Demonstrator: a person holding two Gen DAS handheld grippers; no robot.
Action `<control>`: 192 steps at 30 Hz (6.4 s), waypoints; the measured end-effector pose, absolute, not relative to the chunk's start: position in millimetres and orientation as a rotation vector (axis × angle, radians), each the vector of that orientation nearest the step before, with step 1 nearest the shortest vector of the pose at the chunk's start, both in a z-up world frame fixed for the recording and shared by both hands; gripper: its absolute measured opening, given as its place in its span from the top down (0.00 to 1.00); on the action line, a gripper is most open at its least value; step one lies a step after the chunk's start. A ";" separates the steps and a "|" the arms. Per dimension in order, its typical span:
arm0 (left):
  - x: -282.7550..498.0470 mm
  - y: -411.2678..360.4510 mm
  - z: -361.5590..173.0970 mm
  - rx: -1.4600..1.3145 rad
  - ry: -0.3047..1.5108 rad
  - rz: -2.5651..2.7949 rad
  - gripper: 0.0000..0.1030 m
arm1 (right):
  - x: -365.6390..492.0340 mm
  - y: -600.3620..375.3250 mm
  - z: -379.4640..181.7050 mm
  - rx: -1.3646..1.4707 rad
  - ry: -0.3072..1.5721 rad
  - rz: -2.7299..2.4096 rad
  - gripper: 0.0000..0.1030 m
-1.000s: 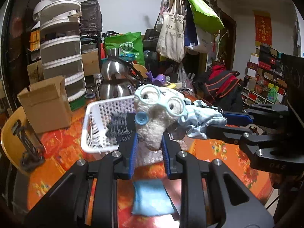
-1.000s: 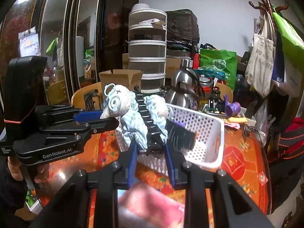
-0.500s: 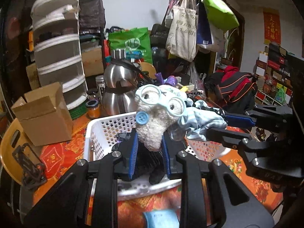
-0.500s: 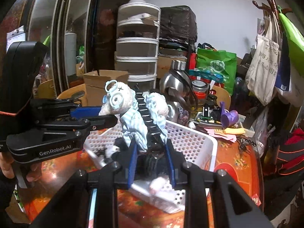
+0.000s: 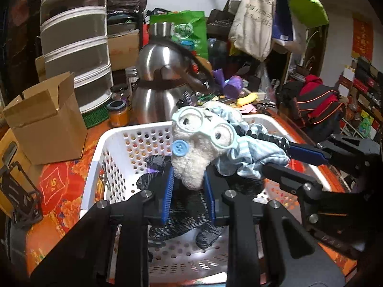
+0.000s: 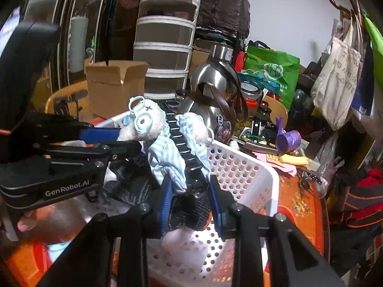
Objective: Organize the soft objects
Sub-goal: 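Carry the plush toy into the white basket and open both grippers, then move both grippers back to the pink packet on the table, then grasp the pink packet edge with the left gripper while the right gripper grasps it too, then carry the pink packet into the white basket and open both grippers, then grasp the light-blue wipes pack with the left gripper while the right gripper grasps it too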
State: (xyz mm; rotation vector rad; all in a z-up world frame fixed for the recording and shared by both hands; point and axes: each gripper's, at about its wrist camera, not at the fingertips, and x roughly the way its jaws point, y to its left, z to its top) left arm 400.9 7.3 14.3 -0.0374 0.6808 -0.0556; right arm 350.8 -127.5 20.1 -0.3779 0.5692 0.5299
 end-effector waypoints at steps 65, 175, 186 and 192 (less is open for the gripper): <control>208.8 -66.6 -88.5 -0.109 0.859 -0.143 0.55 | 187.7 -255.4 -93.3 0.147 0.927 0.552 0.60; 176.5 84.6 -39.2 -0.273 0.694 -0.003 0.21 | 199.9 -231.7 -34.6 0.036 0.752 0.423 0.28; 192.7 41.2 -99.5 -0.198 0.843 -0.086 0.22 | 174.3 -206.0 -79.9 0.050 0.871 0.533 0.38; 205.2 25.9 -105.9 -0.174 0.866 -0.121 0.30 | 178.7 -187.4 -96.5 0.046 0.921 0.569 0.38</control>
